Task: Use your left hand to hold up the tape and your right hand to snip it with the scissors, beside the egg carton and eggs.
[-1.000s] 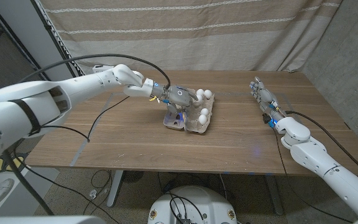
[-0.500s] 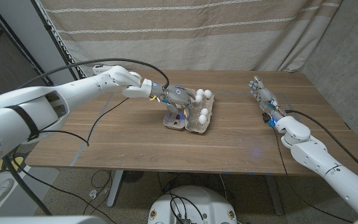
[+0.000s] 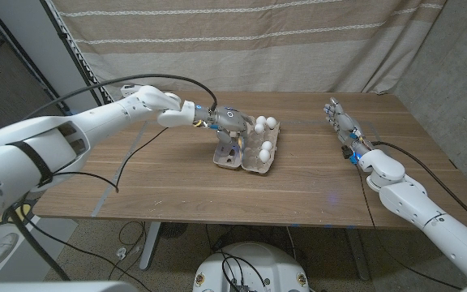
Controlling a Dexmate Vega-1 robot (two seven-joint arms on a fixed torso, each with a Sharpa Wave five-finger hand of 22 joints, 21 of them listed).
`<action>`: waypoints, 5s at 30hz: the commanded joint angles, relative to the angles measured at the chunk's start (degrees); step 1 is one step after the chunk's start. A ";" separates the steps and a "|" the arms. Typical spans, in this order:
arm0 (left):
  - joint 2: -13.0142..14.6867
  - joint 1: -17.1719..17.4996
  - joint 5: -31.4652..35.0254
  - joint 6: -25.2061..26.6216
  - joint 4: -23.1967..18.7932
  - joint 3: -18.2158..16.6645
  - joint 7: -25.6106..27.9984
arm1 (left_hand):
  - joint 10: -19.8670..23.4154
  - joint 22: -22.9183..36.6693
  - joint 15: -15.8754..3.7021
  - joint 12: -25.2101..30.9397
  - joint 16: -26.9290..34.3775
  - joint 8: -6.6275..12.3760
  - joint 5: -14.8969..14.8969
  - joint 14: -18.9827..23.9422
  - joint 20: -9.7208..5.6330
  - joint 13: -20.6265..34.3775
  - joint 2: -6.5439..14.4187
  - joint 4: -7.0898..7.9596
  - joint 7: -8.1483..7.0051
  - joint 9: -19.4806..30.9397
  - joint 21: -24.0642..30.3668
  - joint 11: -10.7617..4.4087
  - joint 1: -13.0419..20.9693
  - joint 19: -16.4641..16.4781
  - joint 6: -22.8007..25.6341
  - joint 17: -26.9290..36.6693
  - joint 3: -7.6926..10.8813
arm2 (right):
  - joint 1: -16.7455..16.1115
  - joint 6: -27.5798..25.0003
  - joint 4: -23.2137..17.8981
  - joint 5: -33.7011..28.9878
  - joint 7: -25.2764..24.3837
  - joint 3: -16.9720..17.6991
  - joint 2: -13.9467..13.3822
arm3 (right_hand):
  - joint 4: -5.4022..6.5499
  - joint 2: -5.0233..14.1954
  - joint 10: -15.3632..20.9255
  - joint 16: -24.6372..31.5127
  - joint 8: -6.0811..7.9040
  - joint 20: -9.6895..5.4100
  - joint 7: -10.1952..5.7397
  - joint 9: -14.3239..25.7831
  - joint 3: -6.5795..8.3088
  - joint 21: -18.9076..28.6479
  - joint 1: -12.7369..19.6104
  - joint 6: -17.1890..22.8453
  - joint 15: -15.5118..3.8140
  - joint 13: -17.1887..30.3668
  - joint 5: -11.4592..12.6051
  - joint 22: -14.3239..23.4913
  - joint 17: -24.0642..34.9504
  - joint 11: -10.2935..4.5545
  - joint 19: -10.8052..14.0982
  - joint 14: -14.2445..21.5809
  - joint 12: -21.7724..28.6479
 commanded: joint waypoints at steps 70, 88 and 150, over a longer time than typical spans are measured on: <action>2.68 21.11 -14.16 21.02 -17.56 -19.19 0.75 | 14.99 -0.11 -10.31 10.29 0.14 -6.39 -0.71 5.25 -4.27 -12.16 -0.87 -1.73 4.41 -19.64 -0.02 0.79 6.01 3.35 13.59 3.68 0.27 | 1.20 4.18 1.80 0.58 3.62 1.11 0.02 | -0.64 0.94 0.15 0.20 0.19 0.30 -0.36 0.27 1.14 0.44 1.76 0.76 -0.88 0.11 -0.42 0.10 0.15 -0.65 -0.36 -0.55 0.44; 1.49 25.10 -9.84 28.45 -18.73 -19.31 11.70 | 16.15 -0.09 -10.30 9.77 0.09 -8.04 -0.72 6.06 -4.33 -14.13 -1.71 -1.79 4.19 -20.82 0.10 0.81 7.08 4.15 14.02 3.78 0.25 | 1.66 5.30 3.41 1.10 5.41 1.27 -0.13 | -0.68 0.97 0.31 0.16 0.33 0.40 -0.27 0.27 1.23 0.34 1.85 1.28 -0.73 0.10 -0.53 0.10 0.15 -0.47 -0.65 -0.67 0.49; -3.41 20.45 -13.37 32.44 -4.00 -14.13 30.66 | 15.92 0.02 -10.30 8.98 -0.41 -12.46 -0.75 6.57 -4.78 -15.98 -2.63 -1.29 1.98 -21.02 0.02 0.79 7.66 4.73 13.93 2.92 0.60 | -2.24 0.45 -7.53 0.48 0.76 1.68 -1.62 | -1.47 1.50 5.78 0.82 1.88 5.77 -1.08 0.48 3.00 1.77 3.66 12.54 3.65 0.19 -2.19 0.11 0.14 2.95 4.05 2.77 1.87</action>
